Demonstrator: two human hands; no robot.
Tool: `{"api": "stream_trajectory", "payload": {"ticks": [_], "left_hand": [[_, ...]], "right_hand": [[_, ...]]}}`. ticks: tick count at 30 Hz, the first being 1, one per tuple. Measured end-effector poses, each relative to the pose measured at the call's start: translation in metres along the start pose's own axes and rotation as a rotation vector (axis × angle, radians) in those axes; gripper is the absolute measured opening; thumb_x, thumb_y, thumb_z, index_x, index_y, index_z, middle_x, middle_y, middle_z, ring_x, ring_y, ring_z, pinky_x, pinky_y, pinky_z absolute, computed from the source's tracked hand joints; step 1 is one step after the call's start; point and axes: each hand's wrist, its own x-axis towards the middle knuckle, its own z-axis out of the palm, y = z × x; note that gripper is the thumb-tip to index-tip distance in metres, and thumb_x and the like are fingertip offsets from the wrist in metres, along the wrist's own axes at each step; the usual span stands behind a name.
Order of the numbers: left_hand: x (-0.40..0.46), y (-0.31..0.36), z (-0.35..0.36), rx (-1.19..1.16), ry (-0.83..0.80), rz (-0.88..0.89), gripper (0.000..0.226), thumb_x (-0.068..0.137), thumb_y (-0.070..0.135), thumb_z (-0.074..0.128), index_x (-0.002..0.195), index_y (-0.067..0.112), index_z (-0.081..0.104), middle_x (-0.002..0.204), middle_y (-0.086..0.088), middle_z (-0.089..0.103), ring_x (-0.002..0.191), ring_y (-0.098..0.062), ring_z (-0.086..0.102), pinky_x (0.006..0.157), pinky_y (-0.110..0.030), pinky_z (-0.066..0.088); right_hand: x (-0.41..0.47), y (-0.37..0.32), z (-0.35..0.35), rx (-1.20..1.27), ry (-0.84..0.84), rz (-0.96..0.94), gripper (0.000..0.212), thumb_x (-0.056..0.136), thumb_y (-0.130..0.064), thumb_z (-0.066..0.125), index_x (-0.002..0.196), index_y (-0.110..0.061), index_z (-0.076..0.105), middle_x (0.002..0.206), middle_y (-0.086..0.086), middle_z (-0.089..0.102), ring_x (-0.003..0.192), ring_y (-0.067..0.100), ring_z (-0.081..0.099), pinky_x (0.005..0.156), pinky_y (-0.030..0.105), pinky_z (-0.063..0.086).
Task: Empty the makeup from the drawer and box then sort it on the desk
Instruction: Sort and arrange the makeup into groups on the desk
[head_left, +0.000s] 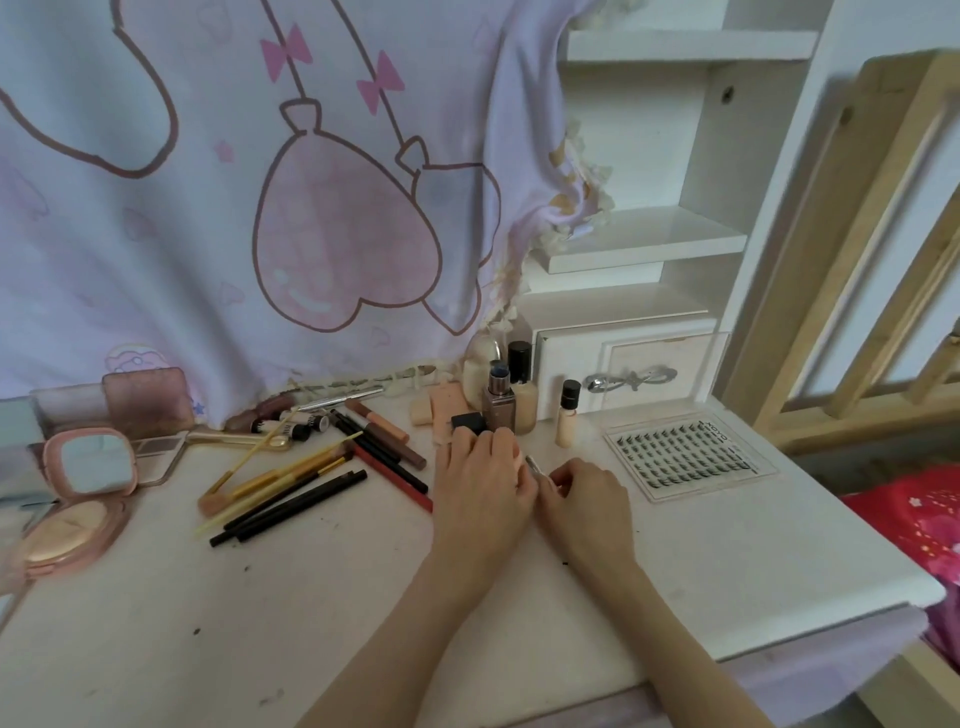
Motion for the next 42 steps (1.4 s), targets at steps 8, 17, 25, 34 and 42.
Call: {"api": "stream_trajectory", "payload": {"ticks": [8,17,25,34,42], "left_hand": [[0.001,-0.010,0.018,0.146,-0.065,0.100,0.028,0.076,0.032,0.039,0.066,0.019,0.061,0.066,0.004,0.056,0.073,-0.020,0.052,0.068,-0.029,0.024],[-0.011,-0.022,0.001,-0.009,-0.086,0.251,0.026,0.085,0.029,0.044,0.081,0.021,0.068,0.087,0.009,0.063,0.099,-0.018,0.046,0.078,-0.031,0.027],[-0.022,-0.034,0.003,-0.049,-0.137,0.281,0.027,0.088,0.031,0.043,0.096,0.021,0.067,0.102,0.010,0.062,0.111,-0.018,0.044,0.083,-0.032,0.026],[-0.021,-0.039,0.009,-0.072,-0.057,0.292,0.026,0.086,0.034,0.046,0.088,0.022,0.069,0.097,0.009,0.066,0.103,-0.018,0.045,0.081,-0.030,0.026],[-0.021,-0.040,0.011,-0.024,-0.087,0.287,0.031,0.087,0.033,0.043,0.100,0.020,0.068,0.102,0.006,0.065,0.103,-0.019,0.043,0.080,-0.030,0.026]], "right_hand": [[-0.003,0.009,-0.004,0.106,-0.014,-0.080,0.023,0.091,-0.018,0.048,0.101,-0.019,0.069,0.101,0.001,0.066,0.096,0.022,0.053,0.083,0.032,0.040],[-0.015,0.009,-0.020,0.191,-0.151,-0.149,0.023,0.088,-0.023,0.052,0.102,-0.029,0.069,0.090,-0.019,0.063,0.103,0.012,0.049,0.094,0.032,0.037],[-0.018,0.011,-0.012,-0.074,-0.204,-0.349,0.065,0.075,-0.059,0.018,0.126,-0.038,0.052,0.127,-0.026,0.053,0.124,0.000,0.036,0.094,0.022,0.017],[-0.016,0.014,-0.010,-0.013,-0.138,-0.350,0.029,0.094,-0.043,0.047,0.119,-0.035,0.059,0.122,-0.020,0.058,0.120,0.003,0.042,0.088,0.017,0.018],[-0.016,0.014,-0.009,-0.013,-0.125,-0.321,0.031,0.093,-0.045,0.047,0.119,-0.033,0.061,0.123,-0.016,0.058,0.120,0.006,0.043,0.090,0.018,0.022]]}}
